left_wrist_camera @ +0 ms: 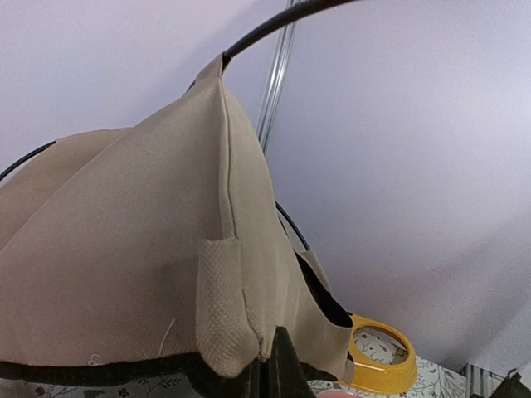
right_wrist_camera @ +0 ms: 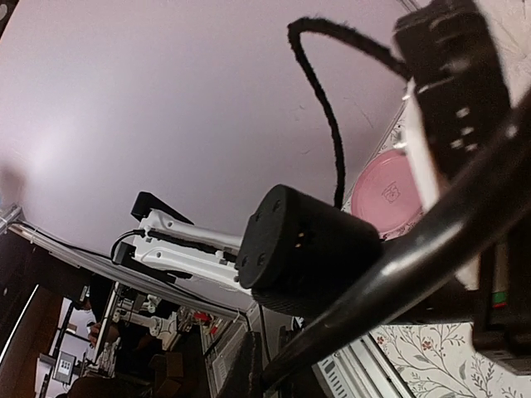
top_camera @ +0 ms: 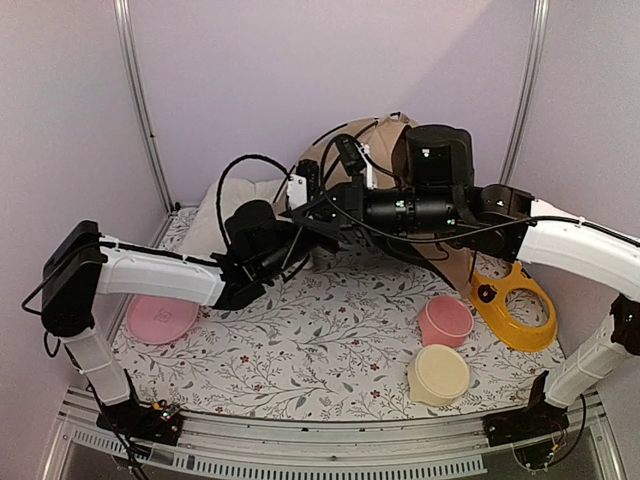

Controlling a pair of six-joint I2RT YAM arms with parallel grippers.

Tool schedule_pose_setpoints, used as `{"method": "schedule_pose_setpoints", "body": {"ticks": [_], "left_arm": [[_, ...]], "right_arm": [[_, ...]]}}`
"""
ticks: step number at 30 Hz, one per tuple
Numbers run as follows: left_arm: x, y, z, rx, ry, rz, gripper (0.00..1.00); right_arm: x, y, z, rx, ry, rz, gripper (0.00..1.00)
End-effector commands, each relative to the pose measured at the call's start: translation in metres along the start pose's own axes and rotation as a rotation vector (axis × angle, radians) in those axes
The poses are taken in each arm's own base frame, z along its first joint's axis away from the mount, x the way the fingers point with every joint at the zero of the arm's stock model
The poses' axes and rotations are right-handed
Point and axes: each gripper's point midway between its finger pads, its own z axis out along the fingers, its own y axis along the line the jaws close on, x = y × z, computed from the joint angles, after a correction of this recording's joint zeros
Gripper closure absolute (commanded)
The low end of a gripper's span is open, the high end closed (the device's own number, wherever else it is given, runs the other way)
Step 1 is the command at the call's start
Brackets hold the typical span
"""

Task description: Set up the pet tent

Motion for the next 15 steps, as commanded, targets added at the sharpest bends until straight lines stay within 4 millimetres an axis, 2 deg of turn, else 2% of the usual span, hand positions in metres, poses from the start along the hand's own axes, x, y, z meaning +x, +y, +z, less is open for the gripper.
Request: {"method": "schedule_pose_setpoints", "body": {"ticks": [1, 7, 15], "left_arm": [[0.01, -0.035, -0.039, 0.094, 0.007, -0.001, 1.0], [0.038, -0.048, -0.072, 0.114, 0.077, 0.02, 1.0], [0.069, -0.042, -0.113, 0.078, 0.155, 0.015, 1.0]], "right_arm": [[-0.064, -0.018, -0.039, 0.079, -0.224, -0.092, 1.0], [-0.074, -0.036, -0.043, 0.106, -0.251, -0.09, 1.0], [-0.093, -0.054, -0.059, 0.159, -0.312, -0.104, 1.0]]}}
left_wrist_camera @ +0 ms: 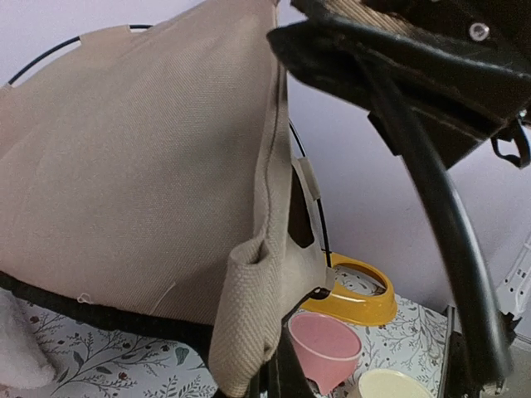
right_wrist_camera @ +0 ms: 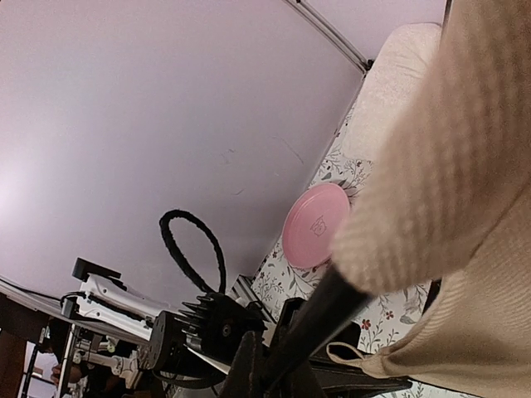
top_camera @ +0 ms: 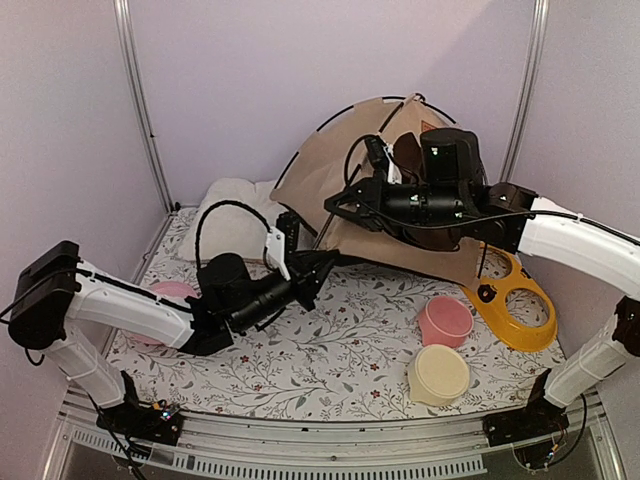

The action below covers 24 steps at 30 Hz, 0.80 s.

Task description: Set up the pet tent

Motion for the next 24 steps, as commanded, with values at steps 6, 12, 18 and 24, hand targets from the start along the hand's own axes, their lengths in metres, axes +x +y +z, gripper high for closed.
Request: {"method": "schedule_pose_setpoints", "body": {"ticks": [6, 12, 18, 24], "left_arm": [[0.043, -0.011, -0.039, -0.01, 0.119, 0.039, 1.0], [0.054, -0.014, -0.046, -0.024, 0.149, 0.068, 1.0], [0.065, -0.018, -0.046, -0.037, 0.179, 0.099, 1.0], [0.07, -0.026, -0.044, -0.031, 0.191, 0.13, 1.0]], "right_arm": [[-0.065, -0.008, -0.036, 0.035, -0.25, -0.081, 1.0], [-0.066, -0.015, -0.031, 0.049, -0.258, -0.079, 1.0], [-0.066, -0.023, -0.027, 0.064, -0.273, -0.071, 1.0], [-0.068, -0.035, -0.028, 0.107, -0.307, -0.066, 1.0]]}}
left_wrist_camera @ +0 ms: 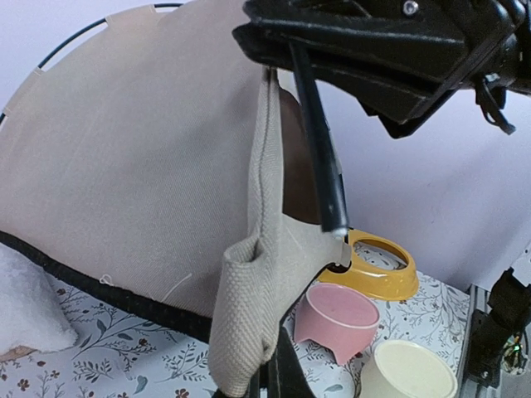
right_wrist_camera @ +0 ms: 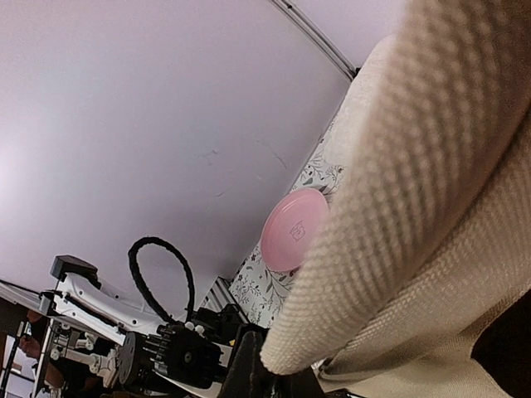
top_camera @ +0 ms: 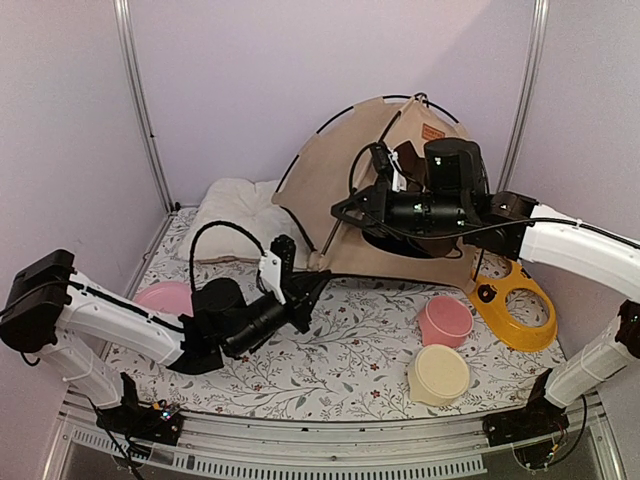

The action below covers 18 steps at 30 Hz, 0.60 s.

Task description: Set up the pet tent

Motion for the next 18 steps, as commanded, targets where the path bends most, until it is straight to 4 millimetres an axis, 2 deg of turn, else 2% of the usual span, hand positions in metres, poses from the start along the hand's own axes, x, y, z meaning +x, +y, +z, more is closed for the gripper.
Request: {"method": "schedule_pose_setpoints", "body": {"ticks": [1, 7, 18], "left_arm": [[0.048, -0.024, -0.009, 0.061, 0.153, 0.091, 1.0], [0.052, -0.027, -0.009, 0.059, 0.165, 0.102, 1.0], [0.049, -0.03, -0.007, 0.06, 0.162, 0.107, 1.0]], "right_arm": [[-0.068, -0.019, -0.023, 0.086, -0.29, -0.012, 1.0], [-0.069, -0.026, -0.024, 0.108, -0.312, -0.008, 1.0], [-0.062, -0.035, -0.022, 0.139, -0.302, -0.017, 1.0]]}}
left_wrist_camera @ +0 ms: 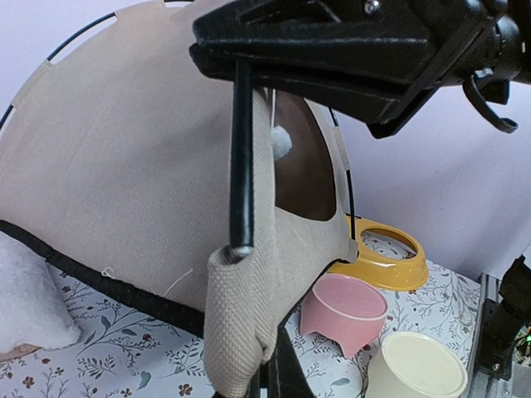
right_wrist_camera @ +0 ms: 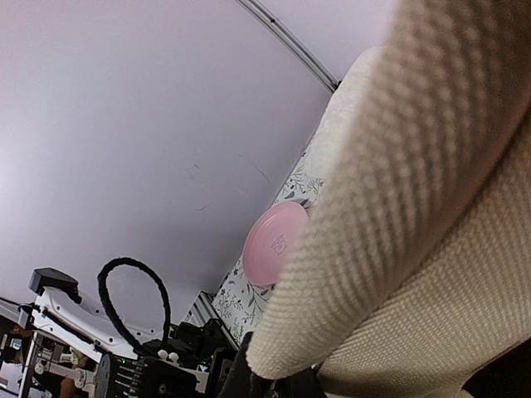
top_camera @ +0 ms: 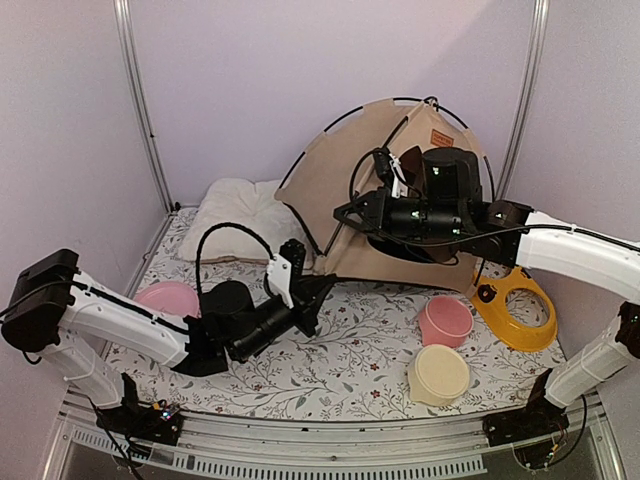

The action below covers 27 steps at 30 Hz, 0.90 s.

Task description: Set up the pet tent

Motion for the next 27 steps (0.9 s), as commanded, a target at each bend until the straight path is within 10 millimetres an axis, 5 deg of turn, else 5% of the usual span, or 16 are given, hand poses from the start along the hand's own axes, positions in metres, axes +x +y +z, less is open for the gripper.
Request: {"method": "schedule_pose_setpoints", "body": {"ticks": [1, 27], "left_arm": [[0.04, -0.024, -0.01, 0.082, 0.131, 0.066, 1.0], [0.018, -0.02, -0.009, 0.06, 0.094, 0.058, 1.0]], "right_arm": [[-0.063, -0.019, -0.022, 0.094, -0.25, 0.001, 1.0], [-0.035, -0.028, -0.011, 0.151, -0.187, -0.042, 1.0]]}}
